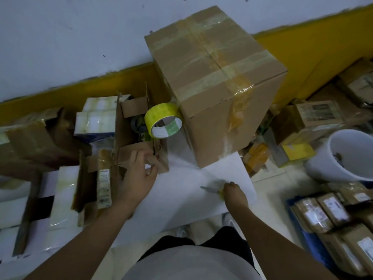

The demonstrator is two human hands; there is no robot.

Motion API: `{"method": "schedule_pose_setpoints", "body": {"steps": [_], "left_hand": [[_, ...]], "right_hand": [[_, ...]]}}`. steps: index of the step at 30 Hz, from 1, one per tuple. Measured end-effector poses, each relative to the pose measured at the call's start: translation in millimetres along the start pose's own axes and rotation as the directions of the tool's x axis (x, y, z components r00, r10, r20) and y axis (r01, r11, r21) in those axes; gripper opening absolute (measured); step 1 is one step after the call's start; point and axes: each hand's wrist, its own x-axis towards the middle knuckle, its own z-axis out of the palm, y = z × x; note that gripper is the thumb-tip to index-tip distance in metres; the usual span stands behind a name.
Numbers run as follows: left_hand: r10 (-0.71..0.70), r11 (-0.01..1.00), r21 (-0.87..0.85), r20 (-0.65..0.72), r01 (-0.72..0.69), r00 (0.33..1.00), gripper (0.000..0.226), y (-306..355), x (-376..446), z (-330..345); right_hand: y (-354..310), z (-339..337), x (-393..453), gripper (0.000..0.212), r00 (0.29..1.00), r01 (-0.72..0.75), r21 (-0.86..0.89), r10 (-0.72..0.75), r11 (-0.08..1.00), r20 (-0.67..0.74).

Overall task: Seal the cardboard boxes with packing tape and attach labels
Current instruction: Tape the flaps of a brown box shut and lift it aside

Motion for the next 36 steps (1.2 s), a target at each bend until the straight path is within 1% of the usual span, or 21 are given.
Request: {"method": "schedule_pose_setpoints", "body": {"steps": [2,4,5,7,9,12,13,14,16,18,19,21,23,25,27,29,31,32,33,34,36], "left_hand": [[-0.005,1.0,-0.014,0.008,0.006,1.0,0.034,1.9,5.5,-1.0],[-0.001,0.998,-0.058,-0.002,0.001,1.0,0.035,8.3,10.5,-3.1],[0.011,0.996,-0.093,-0.004,-0.012,1.0,0.034,13.7,14.1,-6.9],[0.033,0.984,-0.176,0.007,-0.031,0.999,0.033,25.7,25.2,-17.2],[0.02,0.966,-0.259,-0.009,-0.022,1.0,0.029,38.4,41.4,-30.4],[0.02,0.944,-0.323,-0.137,-0.064,0.99,0.02,60.2,67.4,-55.1],[0.038,0.929,-0.36,-0.134,-0.085,0.99,0.02,70.4,75.0,-63.7],[0.054,0.91,-0.405,-0.08,-0.083,0.995,0.023,80.2,82.5,-70.9],[0.065,0.898,-0.44,0.166,0.015,0.984,0.025,95.1,99.8,-78.1],[0.073,0.926,-0.367,0.403,0.088,0.912,0.024,100.0,118.1,-79.1],[0.075,0.929,-0.352,0.481,0.114,0.873,0.031,101.2,124.4,-79.8],[0.085,0.907,-0.383,0.573,0.175,0.815,0.044,104.1,130.9,-82.2],[0.122,0.86,-0.453,0.629,0.234,0.768,0.034,104.4,132.1,-81.4],[0.118,0.838,-0.457,0.685,0.298,0.719,0.027,101.2,133.0,-82.7],[0.099,0.859,-0.399,0.744,0.32,0.661,0.027,92.5,134.2,-84.5],[0.059,0.899,-0.312,0.78,0.307,0.623,0.029,83.4,135.2,-86.8],[0.104,0.888,-0.363,0.757,0.282,0.645,0.021,83.8,133.6,-89.6],[0.146,0.871,-0.411,0.74,0.269,0.656,0.016,86.3,132.8,-90.4],[0.17,0.856,-0.443,0.729,0.267,0.664,0.012,87.2,132.1,-91.0],[0.185,0.845,-0.461,0.726,0.27,0.662,0.011,87.8,130.8,-92.1],[0.182,0.831,-0.472,0.731,0.295,0.657,0.012,83.6,128.8,-94.0]], "right_hand": [[-2.0,0.7,-3.0,0.018,1.0,-0.028,0.029,0.028,0.999,-0.013],[-3.7,-4.5,-9.9,0.01,0.999,0.022,0.068,-0.024,0.997,0.031],[-7.2,-10.9,-13.7,0.009,0.997,0.046,0.123,-0.053,0.991,0.052],[-16.0,-32.6,-26.3,0.016,0.992,0.104,0.277,-0.119,0.955,0.039],[-28.6,-71.3,-49.2,0.02,0.983,0.183,0.462,-0.166,0.868,-0.077],[-54.5,-141.8,-92.6,0.017,0.944,0.326,0.603,-0.212,0.728,-0.254],[-66.0,-166.3,-108.0,0.017,0.926,0.375,0.645,-0.24,0.666,-0.292],[-79.4,-190.4,-121.9,0.018,0.906,0.423,0.682,-0.263,0.596,-0.331],[-110.6,-235.9,-138.0,0.024,0.861,0.509,0.712,-0.299,0.483,-0.412],[-145.8,-274.8,-135.1,0.025,0.811,0.584,0.699,-0.333,0.411,-0.481],[-163.4,-292.5,-128.5,0.021,0.795,0.605,0.703,-0.341,0.375,-0.502],[-192.6,-320.1,-104.7,0.015,0.807,0.585,0.747,-0.317,0.317,-0.498],[-211.9,-333.8,-76.0,0.017,0.842,0.535,0.778,-0.281,0.33,-0.46],[-218.4,-329.5,-51.3,0.023,0.842,0.54,0.743,-0.272,0.396,-0.466],[-216.1,-319.9,-39.1,0.025,0.829,0.555,0.661,-0.267,0.505,-0.492],[-214.1,-318.3,-38.0,0.025,0.824,0.557,0.624,-0.273,0.548,-0.497],[-214.6,-326.4,-42.4,0.033,0.832,0.54,0.612,-0.255,0.577,-0.493],[-214.6,-331.8,-46.4,0.045,0.852,0.51,0.646,-0.226,0.568,-0.473],[-212.5,-336.3,-52.1,0.059,0.873,0.479,0.697,-0.208,0.533,-0.441],[-208.1,-339.4,-61.1,0.067,0.89,0.452,0.735,-0.21,0.504,-0.403],[-193.5,-337.5,-87.2,0.068,0.915,0.402,0.755,-0.265,0.518,-0.305]]}}
